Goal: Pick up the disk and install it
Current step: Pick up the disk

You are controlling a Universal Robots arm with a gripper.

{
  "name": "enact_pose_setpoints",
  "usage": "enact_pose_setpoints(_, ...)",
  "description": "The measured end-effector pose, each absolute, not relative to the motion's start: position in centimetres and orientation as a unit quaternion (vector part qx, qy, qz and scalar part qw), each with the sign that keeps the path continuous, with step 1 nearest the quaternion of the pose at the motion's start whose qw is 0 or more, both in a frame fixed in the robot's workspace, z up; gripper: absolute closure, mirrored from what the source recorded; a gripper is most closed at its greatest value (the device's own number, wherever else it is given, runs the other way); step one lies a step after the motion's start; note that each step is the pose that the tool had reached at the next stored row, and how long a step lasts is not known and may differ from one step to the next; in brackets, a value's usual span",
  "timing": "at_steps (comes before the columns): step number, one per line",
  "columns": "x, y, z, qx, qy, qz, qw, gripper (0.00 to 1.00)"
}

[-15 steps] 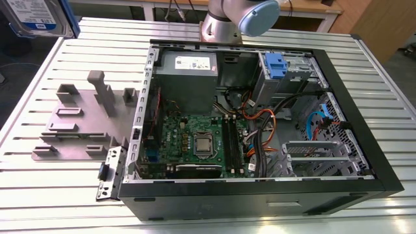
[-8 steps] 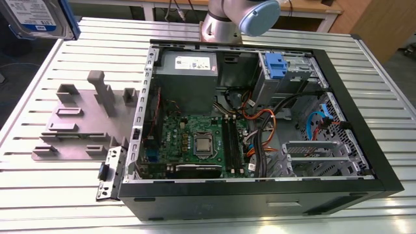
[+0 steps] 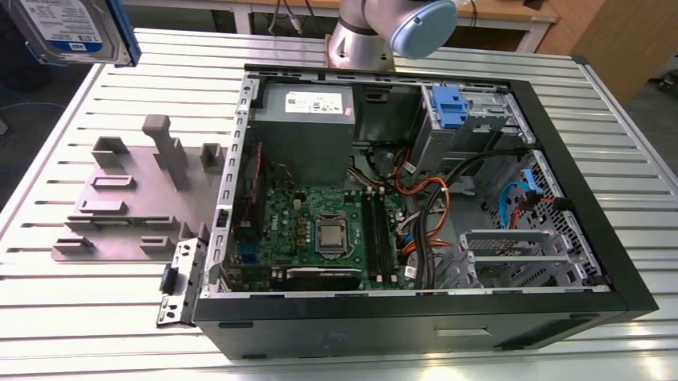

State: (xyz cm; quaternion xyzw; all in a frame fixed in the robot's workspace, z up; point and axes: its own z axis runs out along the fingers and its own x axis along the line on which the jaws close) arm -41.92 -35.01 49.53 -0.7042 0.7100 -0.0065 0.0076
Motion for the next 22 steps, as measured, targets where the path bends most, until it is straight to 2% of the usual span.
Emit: enact_pose_setpoints(22,-39.7,-38.0,49.5,-0.704,0.710,-0.006,0.008,0.64)
